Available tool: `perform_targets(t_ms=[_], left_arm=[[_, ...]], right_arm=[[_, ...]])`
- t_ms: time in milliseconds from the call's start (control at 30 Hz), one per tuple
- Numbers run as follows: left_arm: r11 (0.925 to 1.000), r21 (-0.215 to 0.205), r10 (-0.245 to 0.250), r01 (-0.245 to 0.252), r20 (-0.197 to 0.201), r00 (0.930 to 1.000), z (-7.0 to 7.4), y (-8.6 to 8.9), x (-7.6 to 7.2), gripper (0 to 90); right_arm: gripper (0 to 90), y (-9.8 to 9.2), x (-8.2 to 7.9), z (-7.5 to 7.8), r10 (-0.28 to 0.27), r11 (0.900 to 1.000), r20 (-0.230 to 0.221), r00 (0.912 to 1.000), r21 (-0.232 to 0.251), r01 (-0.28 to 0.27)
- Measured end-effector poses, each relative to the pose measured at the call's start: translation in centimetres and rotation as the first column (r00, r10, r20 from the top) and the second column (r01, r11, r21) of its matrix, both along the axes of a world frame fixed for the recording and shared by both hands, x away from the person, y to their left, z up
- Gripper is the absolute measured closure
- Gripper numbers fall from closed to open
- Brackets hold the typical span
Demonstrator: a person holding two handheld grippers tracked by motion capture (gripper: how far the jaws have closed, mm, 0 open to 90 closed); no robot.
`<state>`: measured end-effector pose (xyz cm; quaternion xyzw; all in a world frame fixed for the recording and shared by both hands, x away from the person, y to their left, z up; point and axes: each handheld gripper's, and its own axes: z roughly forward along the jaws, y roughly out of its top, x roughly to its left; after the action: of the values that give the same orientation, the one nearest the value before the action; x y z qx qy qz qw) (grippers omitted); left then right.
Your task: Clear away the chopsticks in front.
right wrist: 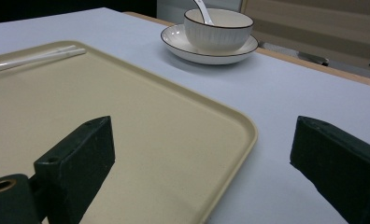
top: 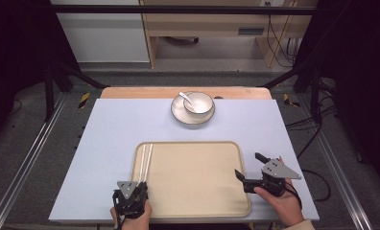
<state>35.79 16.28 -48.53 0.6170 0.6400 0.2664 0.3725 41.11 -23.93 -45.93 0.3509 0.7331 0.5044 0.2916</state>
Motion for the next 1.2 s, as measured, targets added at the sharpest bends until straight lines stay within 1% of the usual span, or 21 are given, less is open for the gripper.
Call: perform_targets(t_ms=[67, 133, 267, 367, 433, 533, 567, 633, 700, 733, 767, 800, 833, 900, 933, 967, 1000, 1067, 1100, 1167, 1200], left_arm=[[1.0, 0.0, 0.004, -0.004, 0.006, 1.0, 0.0, 0.0, 0.0, 78.8], [1.0, 0.006, -0.002, 0.002, 0.013, 0.9999, 0.1, -0.1, 0.0, 78.3], [0.9995, 0.025, -0.018, 0.017, 0.048, 0.9987, 0.9, -0.1, 0.2, 72.8], [0.9972, 0.047, -0.062, 0.059, 0.082, 0.9947, 1.8, -0.4, 0.7, 69.0], [0.9944, 0.06, -0.094, 0.087, 0.107, 0.9899, 2.4, -0.7, 1.3, 66.9], [0.9874, 0.078, -0.145, 0.137, 0.105, 0.9838, 3.0, -1.1, 2.5, 63.6], [0.9843, 0.081, -0.165, 0.157, 0.107, 0.9805, 3.2, -1.1, 3.0, 62.2], [0.9721, 0.109, -0.217, 0.208, 0.077, 0.9732, 3.5, -1.1, 4.4, 57.3], [0.9661, 0.106, -0.243, 0.235, 0.07, 0.9674, 3.8, -0.8, 5.8, 55.9], [0.9615, 0.127, -0.253, 0.244, 0.064, 0.9653, 3.9, -0.6, 6.6, 55.0], [0.955, 0.135, -0.273, 0.264, 0.056, 0.9603, 4.1, -0.3, 7.4, 51.9], [0.9473, 0.133, -0.301, 0.291, 0.057, 0.9519, 4.3, 0.0, 8.1, 47.5], [0.9371, 0.141, -0.329, 0.319, 0.054, 0.9426, 4.4, 0.3, 8.8, 43.5], [0.9268, 0.141, -0.356, 0.348, 0.038, 0.9336, 4.8, 1.2, 10.0, 34.7], [0.922, 0.144, -0.369, 0.359, 0.043, 0.9285, 4.9, 1.7, 10.4, 30.9], [0.9176, 0.145, -0.38, 0.37, 0.05, 0.9234, 5.0, 2.2, 10.7, 29.7], [0.9102, 0.154, -0.396, 0.385, 0.051, 0.9168, 5.1, 2.8, 10.9, 28.1], [0.8999, 0.163, -0.42, 0.405, 0.069, 0.9051, 5.2, 3.9, 11.2, 22.0], [0.8965, 0.167, -0.427, 0.41, 0.076, 0.9012, 5.1, 4.5, 11.2, 20.6], [0.8867, 0.179, -0.446, 0.426, 0.087, 0.8909, 5.0, 5.5, 11.2, 16.1], [0.8849, 0.174, -0.452, 0.432, 0.099, 0.8864, 5.0, 5.9, 11.1, 15.2]], right_arm=[[6.7, 0.0, 0.0, 0.0, 0.0, 1.0, -0.001, 1.0, 0.0, 0.0], [6.7, 0.0, 0.0, 0.0, 0.0, 1.0, 0.001, 1.0, 0.0, 0.0], [6.7, 0.0, 0.0, 0.0, -0.002, 1.0, 0.001, 1.0, 0.0, 0.002], [6.7, 0.0, 0.0, 0.1, 0.0, 1.0, 0.005, 1.0, -0.004, 0.0], [6.7, 0.0, 0.0, 0.0, -0.001, 1.0, 0.004, 1.0, -0.007, 0.001], [6.7, 0.0, 0.1, 0.0, -0.004, 1.0, 0.002, 1.0, -0.013, 0.004], [6.6, -0.1, 0.1, 0.0, -0.005, 1.0, 0.003, 1.0, -0.014, 0.005], [6.6, -0.2, 0.0, 0.1, -0.01, 1.0, 0.005, 0.9999, -0.011, 0.01], [6.2, -0.3, 0.1, 0.1, -0.016, 1.0, 0.002, 0.9999, -0.007, 0.016], [6.0, -0.4, 0.2, 0.1, -0.018, 1.0, 0.004, 0.9998, -0.009, 0.018], [5.8, -0.4, 0.2, 0.1, -0.02, 1.0, 0.004, 0.9998, -0.007, 0.02], [5.6, -0.5, 0.2, 0.2, -0.024, 1.0, 0.006, 0.9997, -0.004, 0.024], [5.3, -0.6, 0.2, 0.2, -0.025, 1.0, 0.011, 0.9996, -0.007, 0.025], [4.7, -0.8, 0.2, 0.3, -0.036, 0.999, 0.011, 0.9993, -0.004, 0.036], [4.4, -0.9, 0.2, 0.3, -0.041, 0.999, 0.007, 0.9991, 0.0, 0.041], [4.3, -1.0, 0.3, 0.3, -0.048, 0.999, 0.008, 0.9988, 0.004, 0.048], [4.1, -1.1, 0.3, 0.3, -0.055, 0.998, 0.005, 0.9985, 0.011, 0.055], [3.8, -1.4, 0.3, 0.4, -0.064, 0.998, 0.007, 0.9979, 0.018, 0.064], [3.8, -1.5, 0.3, 0.4, -0.071, 0.997, 0.011, 0.9974, 0.02, 0.071], [3.8, -1.6, 0.4, 0.4, -0.081, 0.996, 0.01, 0.9967, 0.024, 0.08], [3.8, -1.7, 0.4, 0.4, -0.086, 0.996, 0.006, 0.9963, 0.025, 0.086]])
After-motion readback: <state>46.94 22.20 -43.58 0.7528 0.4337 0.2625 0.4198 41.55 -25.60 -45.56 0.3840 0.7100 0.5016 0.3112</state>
